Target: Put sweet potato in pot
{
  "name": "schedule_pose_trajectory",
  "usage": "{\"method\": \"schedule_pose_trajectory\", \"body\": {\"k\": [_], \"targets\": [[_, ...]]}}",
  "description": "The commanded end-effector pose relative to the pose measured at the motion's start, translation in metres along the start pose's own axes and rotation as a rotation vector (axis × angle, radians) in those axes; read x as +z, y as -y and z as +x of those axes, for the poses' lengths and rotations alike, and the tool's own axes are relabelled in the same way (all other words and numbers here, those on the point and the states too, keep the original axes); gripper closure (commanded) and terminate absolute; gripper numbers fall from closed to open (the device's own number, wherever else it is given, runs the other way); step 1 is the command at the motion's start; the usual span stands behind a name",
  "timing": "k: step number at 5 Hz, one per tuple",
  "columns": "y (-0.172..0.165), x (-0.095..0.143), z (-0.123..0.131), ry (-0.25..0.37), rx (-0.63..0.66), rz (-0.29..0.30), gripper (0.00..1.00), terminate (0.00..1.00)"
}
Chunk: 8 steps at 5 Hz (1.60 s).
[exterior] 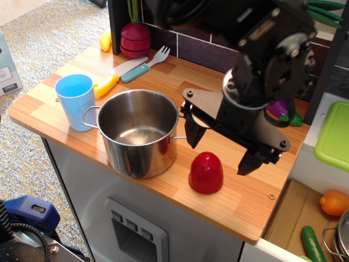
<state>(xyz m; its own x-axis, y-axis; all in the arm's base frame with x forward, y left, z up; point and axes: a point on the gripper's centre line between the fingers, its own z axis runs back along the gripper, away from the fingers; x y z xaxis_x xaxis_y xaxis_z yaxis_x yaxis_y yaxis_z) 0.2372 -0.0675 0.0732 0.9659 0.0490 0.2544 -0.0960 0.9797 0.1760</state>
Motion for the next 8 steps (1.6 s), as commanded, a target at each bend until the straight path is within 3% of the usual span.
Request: {"method": "schedule_pose_trajectory", "body": {"k": [1,6,7,8], "targets": [[-0.003,-0.014,0.004,0.05,0.027,-0.012,0.0,0.0],[0.003,-0.057,0.004,0.063,0.043,-0.061,0.0,0.0],[0.007,-0.057,0.003,0.056,0.052,-0.056,1.0,0.0],[0.011,-0.048,0.005,0.048,0.053,-0.045,1.0,0.0]]}}
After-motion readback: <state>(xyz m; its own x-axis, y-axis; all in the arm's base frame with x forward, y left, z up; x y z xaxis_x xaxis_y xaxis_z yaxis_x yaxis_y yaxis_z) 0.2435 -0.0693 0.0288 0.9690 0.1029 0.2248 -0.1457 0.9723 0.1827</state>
